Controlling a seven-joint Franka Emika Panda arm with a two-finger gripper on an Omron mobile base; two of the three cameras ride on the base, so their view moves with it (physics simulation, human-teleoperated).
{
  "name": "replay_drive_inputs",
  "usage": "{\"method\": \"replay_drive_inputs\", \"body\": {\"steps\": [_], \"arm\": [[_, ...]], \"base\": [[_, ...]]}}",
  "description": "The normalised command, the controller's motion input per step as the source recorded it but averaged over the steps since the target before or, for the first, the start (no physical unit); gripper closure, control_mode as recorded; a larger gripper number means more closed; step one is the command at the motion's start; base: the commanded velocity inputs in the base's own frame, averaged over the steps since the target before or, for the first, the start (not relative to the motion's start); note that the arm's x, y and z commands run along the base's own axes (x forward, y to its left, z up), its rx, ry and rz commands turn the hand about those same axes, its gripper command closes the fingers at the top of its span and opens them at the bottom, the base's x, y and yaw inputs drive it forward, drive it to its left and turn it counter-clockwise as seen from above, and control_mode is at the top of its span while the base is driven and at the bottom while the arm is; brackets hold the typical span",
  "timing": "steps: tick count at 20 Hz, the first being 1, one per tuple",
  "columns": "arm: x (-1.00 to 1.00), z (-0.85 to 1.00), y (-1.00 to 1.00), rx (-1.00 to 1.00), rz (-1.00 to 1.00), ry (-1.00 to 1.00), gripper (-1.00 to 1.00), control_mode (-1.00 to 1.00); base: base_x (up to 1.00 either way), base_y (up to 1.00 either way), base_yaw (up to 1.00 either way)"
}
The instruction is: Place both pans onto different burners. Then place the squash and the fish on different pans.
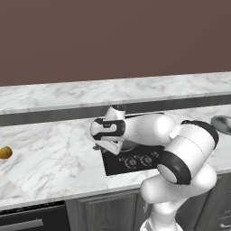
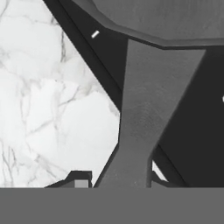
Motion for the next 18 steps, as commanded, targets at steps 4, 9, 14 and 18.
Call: {"method": "replay_drive_inputs", "body": {"steps": [4, 9, 14, 18], "arm": [[0.00, -0.31, 0.00, 0.00, 0.00, 0.00, 1.00, -1.00], [0.00, -0.28, 0.00, 0.00, 0.00, 0.00, 1.00, -1.00], [0.00, -0.19, 0.00, 0.00, 0.00, 0.00, 1.00, -1.00], [0.00, 0.00, 0.00, 0.00, 0.00, 0.00, -1.00, -1.00]], "base": [[0.00, 0.00, 0.00], [0.00, 0.00, 0.00], [0.00, 0.00, 0.00], [0.00, 0.00, 0.00]]}}
